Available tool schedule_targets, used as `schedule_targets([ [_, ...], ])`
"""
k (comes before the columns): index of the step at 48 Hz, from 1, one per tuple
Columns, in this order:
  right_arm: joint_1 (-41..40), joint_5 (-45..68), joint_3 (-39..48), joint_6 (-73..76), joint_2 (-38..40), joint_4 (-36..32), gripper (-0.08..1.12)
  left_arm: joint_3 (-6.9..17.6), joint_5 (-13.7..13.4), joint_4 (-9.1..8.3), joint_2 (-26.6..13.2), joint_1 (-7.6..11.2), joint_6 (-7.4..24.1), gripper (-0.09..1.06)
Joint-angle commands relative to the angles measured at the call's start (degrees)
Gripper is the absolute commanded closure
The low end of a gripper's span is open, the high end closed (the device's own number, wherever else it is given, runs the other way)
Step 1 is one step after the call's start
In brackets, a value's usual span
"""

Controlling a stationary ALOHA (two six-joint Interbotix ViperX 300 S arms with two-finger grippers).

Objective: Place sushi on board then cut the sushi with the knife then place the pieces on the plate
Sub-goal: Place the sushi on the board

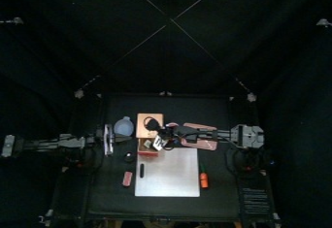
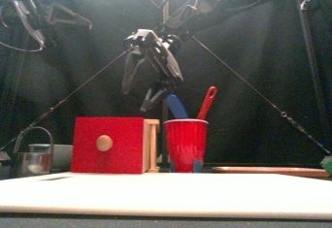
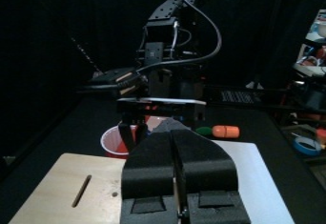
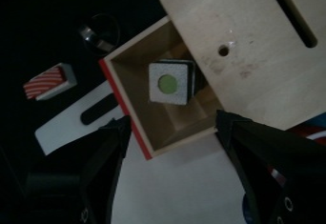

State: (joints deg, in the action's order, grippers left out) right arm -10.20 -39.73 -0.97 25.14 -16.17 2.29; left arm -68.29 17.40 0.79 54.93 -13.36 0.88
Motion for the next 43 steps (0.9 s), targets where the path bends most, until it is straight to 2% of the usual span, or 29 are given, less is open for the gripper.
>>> schedule_targets([
  [1,0.62,-0.09,-2.02,2.20,0.62,-2.11,0.05,0.70,0.53,-0.18,0.79,-4.48,-0.18,0.90],
  [5,1.49,-0.09,-2.64,2.46,0.09,-2.29,0.05,0.62,0.53,-0.18,1.05,-5.89,-0.18,0.90],
  [21,2.90,-0.70,-3.87,6.59,-2.02,-5.80,0.05,-0.09,0.53,-0.26,1.14,-5.80,-0.18,0.90],
  [43,2.46,-0.79,-7.03,6.59,-5.19,-6.33,0.05,-0.62,0.53,-0.35,1.49,-5.80,-0.18,0.90],
])
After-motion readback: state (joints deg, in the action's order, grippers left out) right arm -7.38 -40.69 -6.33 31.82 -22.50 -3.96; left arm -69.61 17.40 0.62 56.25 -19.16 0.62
